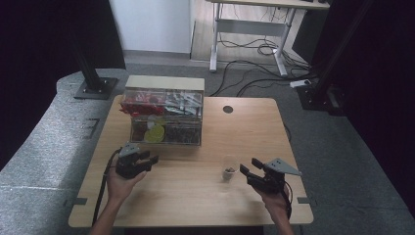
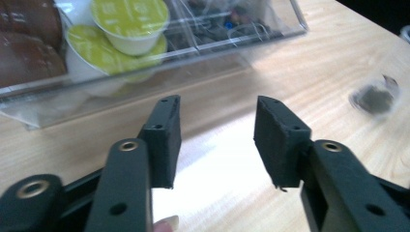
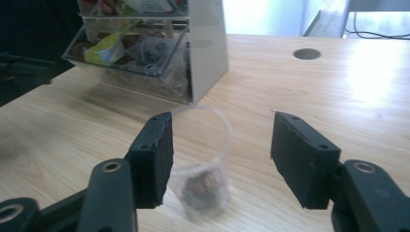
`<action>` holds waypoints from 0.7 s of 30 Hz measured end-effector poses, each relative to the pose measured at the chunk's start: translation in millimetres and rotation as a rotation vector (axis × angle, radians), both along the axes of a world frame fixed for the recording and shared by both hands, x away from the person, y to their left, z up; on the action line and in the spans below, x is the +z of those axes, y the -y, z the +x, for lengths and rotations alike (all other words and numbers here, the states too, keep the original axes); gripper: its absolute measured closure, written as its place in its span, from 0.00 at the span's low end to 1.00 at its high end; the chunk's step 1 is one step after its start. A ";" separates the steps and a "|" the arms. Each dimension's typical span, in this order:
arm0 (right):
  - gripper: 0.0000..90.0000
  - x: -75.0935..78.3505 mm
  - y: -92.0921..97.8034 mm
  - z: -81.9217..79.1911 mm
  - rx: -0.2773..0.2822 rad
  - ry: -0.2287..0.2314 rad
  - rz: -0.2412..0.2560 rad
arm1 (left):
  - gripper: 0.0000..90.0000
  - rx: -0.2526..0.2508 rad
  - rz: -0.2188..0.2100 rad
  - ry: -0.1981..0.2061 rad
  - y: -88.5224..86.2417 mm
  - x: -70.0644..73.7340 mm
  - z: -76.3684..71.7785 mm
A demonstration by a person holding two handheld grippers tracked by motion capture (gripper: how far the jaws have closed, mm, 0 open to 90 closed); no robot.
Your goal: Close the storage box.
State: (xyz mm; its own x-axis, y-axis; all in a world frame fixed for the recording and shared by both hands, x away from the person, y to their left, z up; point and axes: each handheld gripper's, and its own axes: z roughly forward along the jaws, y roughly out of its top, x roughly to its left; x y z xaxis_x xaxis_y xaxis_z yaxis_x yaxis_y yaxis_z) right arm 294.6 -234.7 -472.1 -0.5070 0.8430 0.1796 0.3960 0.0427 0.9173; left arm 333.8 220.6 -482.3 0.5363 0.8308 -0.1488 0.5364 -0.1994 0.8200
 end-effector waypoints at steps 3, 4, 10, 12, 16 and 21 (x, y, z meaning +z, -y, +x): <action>0.41 -4.5 11.0 -4.9 -0.021 0.009 -0.001 | 0.53 -0.016 0.006 0.005 0.2 -4.5 -11.6; 0.40 -8.9 20.2 -7.4 -0.039 0.006 -0.003 | 0.52 -0.023 0.007 0.003 0.3 -6.4 -15.6; 0.38 -26.0 42.9 -12.1 -0.082 -0.027 -0.019 | 0.48 -0.028 0.032 0.008 -2.6 -18.2 -36.6; 0.38 -37.5 53.4 -14.0 -0.098 -0.055 -0.032 | 0.48 -0.026 0.033 0.007 -5.1 -22.1 -42.3; 0.37 -52.2 62.6 -13.4 -0.117 -0.085 -0.055 | 0.47 -0.011 0.032 0.012 -9.1 -29.6 -50.7; 0.37 -58.3 66.7 -10.3 -0.131 -0.103 -0.063 | 0.46 -0.016 0.058 0.001 -8.3 -35.2 -51.8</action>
